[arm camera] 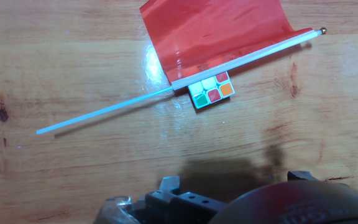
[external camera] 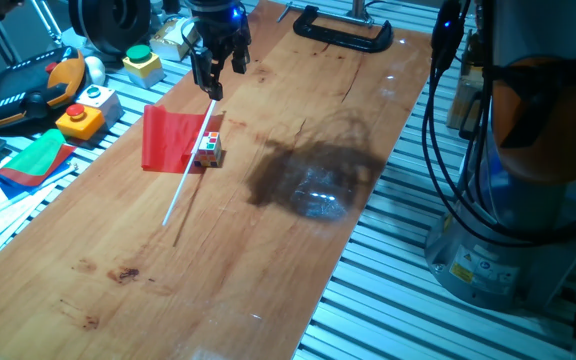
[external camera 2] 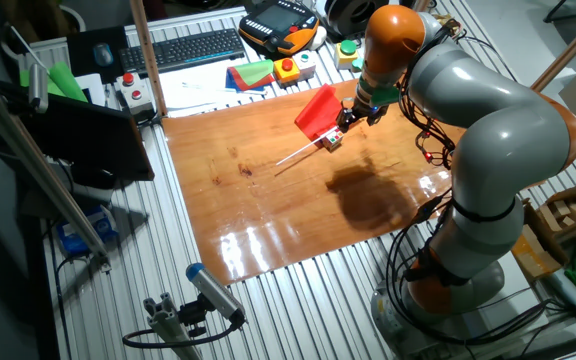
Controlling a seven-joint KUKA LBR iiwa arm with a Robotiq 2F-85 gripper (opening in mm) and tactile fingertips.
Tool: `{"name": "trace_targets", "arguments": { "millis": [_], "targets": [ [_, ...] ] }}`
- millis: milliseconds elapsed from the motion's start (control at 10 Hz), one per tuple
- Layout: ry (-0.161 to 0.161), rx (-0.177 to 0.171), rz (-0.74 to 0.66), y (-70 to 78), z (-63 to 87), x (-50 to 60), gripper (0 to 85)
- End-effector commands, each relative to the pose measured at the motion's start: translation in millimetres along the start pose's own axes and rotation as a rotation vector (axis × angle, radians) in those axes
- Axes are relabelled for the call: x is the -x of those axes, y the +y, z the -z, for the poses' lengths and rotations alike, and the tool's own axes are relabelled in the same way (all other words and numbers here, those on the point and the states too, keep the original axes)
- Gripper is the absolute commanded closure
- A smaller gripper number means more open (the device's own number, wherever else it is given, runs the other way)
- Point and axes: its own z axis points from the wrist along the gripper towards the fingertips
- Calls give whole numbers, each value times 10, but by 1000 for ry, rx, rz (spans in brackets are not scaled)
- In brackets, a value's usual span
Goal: Wave the flag
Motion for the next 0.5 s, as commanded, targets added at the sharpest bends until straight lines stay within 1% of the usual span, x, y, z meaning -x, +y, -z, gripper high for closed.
{"name": "trace_targets", "arguments": {
  "millis": [0, 100, 300, 400],
  "targets": [
    [0, 0, 0, 0, 0, 0, 10],
    [31, -6, -56, 3, 13, 4, 843],
    [37, -10, -57, 11, 53, 12, 843],
    [35, -12, -57, 10, 50, 17, 843]
  ]
}}
